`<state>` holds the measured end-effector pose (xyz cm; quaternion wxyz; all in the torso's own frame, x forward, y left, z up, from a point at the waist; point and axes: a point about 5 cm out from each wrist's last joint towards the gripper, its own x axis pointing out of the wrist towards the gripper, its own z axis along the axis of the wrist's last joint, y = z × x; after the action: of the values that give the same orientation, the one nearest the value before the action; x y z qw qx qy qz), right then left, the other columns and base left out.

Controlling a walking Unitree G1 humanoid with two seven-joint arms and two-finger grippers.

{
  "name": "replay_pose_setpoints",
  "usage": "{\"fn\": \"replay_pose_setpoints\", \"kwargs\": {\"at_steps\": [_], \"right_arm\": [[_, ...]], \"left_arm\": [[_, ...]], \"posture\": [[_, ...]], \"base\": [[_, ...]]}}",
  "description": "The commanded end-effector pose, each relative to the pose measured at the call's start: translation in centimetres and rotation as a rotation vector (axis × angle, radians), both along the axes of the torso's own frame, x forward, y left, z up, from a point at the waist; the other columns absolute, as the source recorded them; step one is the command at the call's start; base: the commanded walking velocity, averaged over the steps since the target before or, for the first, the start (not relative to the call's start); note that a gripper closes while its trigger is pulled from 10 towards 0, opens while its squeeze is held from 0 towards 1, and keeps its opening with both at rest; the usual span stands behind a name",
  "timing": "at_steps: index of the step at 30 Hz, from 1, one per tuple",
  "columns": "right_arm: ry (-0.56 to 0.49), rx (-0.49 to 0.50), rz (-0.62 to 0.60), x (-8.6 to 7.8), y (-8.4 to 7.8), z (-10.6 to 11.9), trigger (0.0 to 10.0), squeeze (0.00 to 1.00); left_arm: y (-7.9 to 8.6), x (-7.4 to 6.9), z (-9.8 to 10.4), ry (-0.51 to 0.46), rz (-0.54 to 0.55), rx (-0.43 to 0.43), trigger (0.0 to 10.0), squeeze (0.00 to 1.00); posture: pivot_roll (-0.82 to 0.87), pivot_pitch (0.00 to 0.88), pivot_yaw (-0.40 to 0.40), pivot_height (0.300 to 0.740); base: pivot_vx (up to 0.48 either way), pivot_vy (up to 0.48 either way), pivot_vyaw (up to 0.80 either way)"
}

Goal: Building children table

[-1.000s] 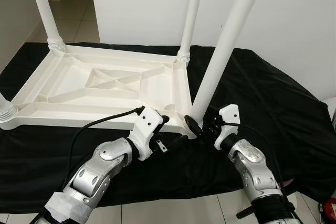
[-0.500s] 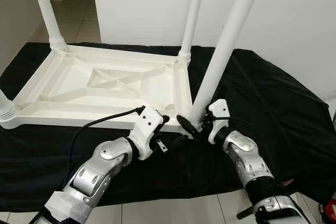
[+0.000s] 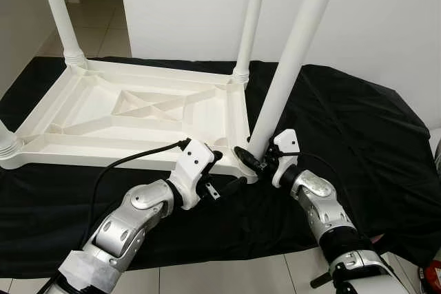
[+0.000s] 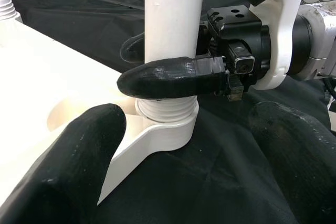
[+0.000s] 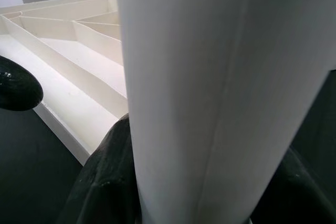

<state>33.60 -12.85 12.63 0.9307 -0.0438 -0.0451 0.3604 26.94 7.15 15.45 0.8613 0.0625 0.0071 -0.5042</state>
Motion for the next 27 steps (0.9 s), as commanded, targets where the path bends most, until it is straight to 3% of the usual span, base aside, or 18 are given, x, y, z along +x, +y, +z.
{"fn": "replay_pose_setpoints", "kwargs": {"at_steps": [1, 2, 8, 16, 19, 22, 27], "right_arm": [[0.025, -0.036, 0.0, -0.2, 0.1, -0.8, 0.6, 0.0], [0.027, -0.02, -0.017, -0.2, 0.2, -0.8, 10.0, 0.0], [0.028, 0.009, -0.056, -0.3, 0.5, -0.7, 10.0, 0.0], [-0.003, 0.055, -0.221, -0.6, 2.1, 0.1, 10.0, 0.0], [0.003, 0.14, -0.355, -0.8, 3.1, 1.0, 10.0, 0.0], [0.018, 0.168, -0.41, -0.7, 3.1, 1.2, 10.0, 0.0], [0.022, 0.231, -0.655, -0.7, 3.2, 1.8, 10.0, 0.0]], "left_arm": [[-0.4, -0.4, 0.2, -0.003, -0.095, 0.006, 10.0, 0.0], [-0.4, -0.4, 0.2, -0.003, -0.095, 0.006, 10.0, 0.0], [-0.5, -0.4, 0.2, -0.003, -0.097, 0.007, 10.0, 0.0], [-0.4, -0.5, 0.2, 0.002, -0.098, 0.004, 10.0, 0.0], [-0.4, -0.6, 0.1, 0.006, -0.099, 0.005, 10.0, 0.0], [-0.4, -0.6, 0.1, 0.006, -0.101, 0.006, 10.0, 0.0], [-0.4, -0.5, 0.1, 0.006, -0.099, 0.006, 10.0, 0.0]], "posture": [[0.07, 0.0, -0.081, 0.74], [0.07, 0.0, -0.079, 0.74], [0.07, 0.0, -0.079, 0.74], [0.07, 0.002, -0.079, 0.74], [0.07, 0.004, -0.076, 0.74], [0.07, 0.006, -0.077, 0.74], [0.07, 0.012, -0.078, 0.74]], "base": [[0.0, 0.0, 0.0], [0.0, 0.0, 0.0], [0.0, 0.0, 0.0], [0.0, 0.0, 0.0], [0.0, 0.0, 0.0], [0.0, 0.0, 0.0], [0.0, 0.0, 0.0]]}}
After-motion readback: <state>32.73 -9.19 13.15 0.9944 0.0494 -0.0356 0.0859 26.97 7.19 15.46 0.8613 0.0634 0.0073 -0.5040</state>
